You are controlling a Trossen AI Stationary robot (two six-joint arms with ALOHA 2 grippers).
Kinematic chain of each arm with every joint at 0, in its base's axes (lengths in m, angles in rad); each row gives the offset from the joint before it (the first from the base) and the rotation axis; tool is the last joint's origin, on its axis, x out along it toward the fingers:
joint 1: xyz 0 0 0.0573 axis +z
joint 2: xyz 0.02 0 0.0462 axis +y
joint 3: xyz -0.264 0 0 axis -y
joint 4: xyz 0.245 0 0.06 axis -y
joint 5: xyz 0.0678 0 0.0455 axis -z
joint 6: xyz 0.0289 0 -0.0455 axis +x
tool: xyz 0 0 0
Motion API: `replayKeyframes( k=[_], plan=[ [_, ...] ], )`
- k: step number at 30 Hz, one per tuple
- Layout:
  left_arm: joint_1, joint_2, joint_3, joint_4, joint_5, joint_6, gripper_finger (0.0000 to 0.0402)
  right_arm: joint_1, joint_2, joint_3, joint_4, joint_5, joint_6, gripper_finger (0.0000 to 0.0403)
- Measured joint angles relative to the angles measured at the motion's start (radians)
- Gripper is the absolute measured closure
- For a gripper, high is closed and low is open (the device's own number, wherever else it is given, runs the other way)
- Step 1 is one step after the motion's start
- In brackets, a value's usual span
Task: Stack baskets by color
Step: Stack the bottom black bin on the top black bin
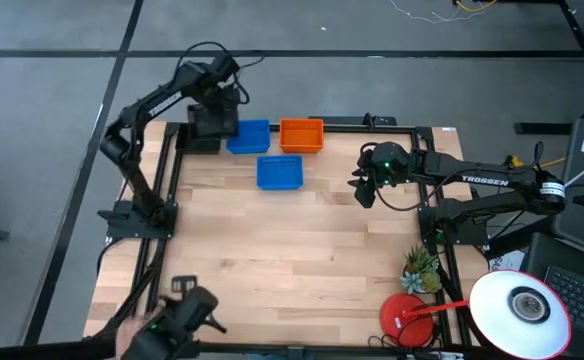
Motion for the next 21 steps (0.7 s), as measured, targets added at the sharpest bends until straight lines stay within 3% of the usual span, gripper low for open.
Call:
replayKeyframes(
  k=[4,8,14,21],
  plan=[
    [0.040,0.055,0.000,0.003,-0.050,0.189,0.0401,0.000,0.000,0.000,0.000,0.000,0.007,0.0240],
    [0.126,0.091,0.000,-0.142,-0.045,0.218,0.0402,0.000,0.000,0.000,0.000,0.000,0.004,0.0240],
    [0.207,0.106,0.000,-0.184,0.110,0.181,0.0401,-0.001,0.000,0.000,0.013,0.009,0.004,0.0240],
    [0.242,0.106,0.000,-0.128,0.160,0.236,0.0401,-0.001,0.000,0.000,0.016,0.010,0.018,0.0240]
  ],
)
